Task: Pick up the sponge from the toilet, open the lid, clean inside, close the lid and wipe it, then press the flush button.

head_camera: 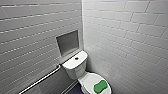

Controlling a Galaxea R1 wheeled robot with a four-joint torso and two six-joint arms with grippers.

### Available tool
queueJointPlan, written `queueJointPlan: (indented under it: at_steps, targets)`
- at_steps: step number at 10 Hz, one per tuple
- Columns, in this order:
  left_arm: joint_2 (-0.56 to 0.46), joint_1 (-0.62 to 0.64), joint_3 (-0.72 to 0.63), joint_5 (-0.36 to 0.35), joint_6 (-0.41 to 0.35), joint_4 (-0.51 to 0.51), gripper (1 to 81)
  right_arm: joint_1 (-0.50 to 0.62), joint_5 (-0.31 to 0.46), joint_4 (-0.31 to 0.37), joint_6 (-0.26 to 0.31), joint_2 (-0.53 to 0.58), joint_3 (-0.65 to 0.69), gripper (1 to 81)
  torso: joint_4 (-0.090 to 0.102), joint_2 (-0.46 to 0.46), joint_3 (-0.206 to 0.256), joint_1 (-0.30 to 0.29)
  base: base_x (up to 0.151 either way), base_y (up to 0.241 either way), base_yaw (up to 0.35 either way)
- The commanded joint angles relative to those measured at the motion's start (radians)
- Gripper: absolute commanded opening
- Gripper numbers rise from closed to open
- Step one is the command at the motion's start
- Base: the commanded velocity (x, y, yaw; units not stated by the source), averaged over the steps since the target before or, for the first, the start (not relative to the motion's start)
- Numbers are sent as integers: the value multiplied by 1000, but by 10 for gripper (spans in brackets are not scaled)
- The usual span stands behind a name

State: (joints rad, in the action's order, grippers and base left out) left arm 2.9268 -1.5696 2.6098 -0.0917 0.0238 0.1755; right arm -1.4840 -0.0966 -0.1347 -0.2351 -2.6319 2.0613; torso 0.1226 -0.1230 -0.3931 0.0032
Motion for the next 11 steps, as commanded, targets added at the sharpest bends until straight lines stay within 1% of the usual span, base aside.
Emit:
queueJointPlan:
  at_steps: [1, 2, 3, 4, 5, 6, 7, 8, 10, 11]
  targets:
    - [8, -22, -13, 70, 1, -4, 811, 121, 44, -3, -84, 157, -198, 811, 0, 0, 0, 0, 0, 0, 0]
    - [0, -36, -33, 67, -1, 1, 811, 155, 44, -3, -107, 183, -228, 811, 0, 0, 0, 0, 0, 0, 0]
    - [-20, -43, -68, 66, -2, 5, 811, 187, 44, -5, -130, 212, -268, 811, 0, -101, 0, 64, 0, 0, 0]
    - [-44, -45, -100, 67, -2, 7, 811, 217, 44, -3, -145, 240, -303, 811, 0, -107, 0, 69, 0, 0, 0]
    - [-61, -44, -117, 69, -2, 7, 811, 247, 44, -3, -151, 258, -333, 811, 0, -131, -58, 84, 0, 0, 0]
    - [-61, -46, -114, 69, -2, 7, 811, 276, 46, -3, -151, 270, -348, 811, 0, -162, -99, 103, 0, 0, 0]
    - [-60, -47, -112, 69, -2, 7, 811, 305, 63, -2, -153, 272, -350, 811, 0, -192, -121, 122, 0, 0, 0]
    - [-55, -47, -114, 70, -2, 5, 811, 329, 89, -2, -177, 269, -342, 811, 0, -224, -152, 142, 0, 0, 0]
    - [-53, -50, -112, 70, -2, -2, 811, 375, 92, 0, -202, 267, -328, 811, 0, -297, -221, 188, 0, 0, 0]
    - [-50, -50, -111, 69, -2, -4, 811, 400, 92, 0, -217, 267, -317, 811, 0, -335, -243, 212, 0, 0, 0]
